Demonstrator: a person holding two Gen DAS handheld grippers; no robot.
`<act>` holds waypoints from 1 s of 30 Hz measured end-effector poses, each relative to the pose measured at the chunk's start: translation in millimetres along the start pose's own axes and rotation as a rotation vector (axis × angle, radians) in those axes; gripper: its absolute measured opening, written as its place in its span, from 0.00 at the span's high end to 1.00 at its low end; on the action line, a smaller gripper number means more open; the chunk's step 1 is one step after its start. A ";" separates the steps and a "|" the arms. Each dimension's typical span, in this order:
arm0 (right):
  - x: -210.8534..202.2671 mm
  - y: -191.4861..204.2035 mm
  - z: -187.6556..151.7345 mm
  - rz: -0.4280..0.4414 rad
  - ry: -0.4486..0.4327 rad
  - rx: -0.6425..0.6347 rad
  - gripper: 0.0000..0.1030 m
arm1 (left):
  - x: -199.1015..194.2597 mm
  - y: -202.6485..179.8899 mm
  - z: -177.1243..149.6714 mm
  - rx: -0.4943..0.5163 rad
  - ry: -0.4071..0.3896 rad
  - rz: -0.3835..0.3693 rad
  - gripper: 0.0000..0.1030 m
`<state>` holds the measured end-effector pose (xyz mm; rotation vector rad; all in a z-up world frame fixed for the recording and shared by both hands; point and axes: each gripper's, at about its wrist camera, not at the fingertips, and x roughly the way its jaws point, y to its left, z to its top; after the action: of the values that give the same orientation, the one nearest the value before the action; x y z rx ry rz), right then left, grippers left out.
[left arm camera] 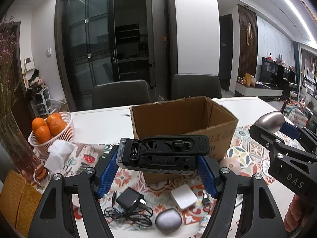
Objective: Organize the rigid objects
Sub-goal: 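Carry the shaver and silver egg with both tools over the cardboard box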
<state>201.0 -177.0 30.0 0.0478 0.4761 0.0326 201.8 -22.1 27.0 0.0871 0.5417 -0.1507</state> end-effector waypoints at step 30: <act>74.7 1.3 64.7 0.048 0.092 -0.036 0.35 | 67.7 12.1 64.7 -0.005 0.094 0.016 0.29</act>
<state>296.9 -175.1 53.4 0.0230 0.5663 0.0911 293.8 -26.2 47.7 0.0942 0.6347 -0.1305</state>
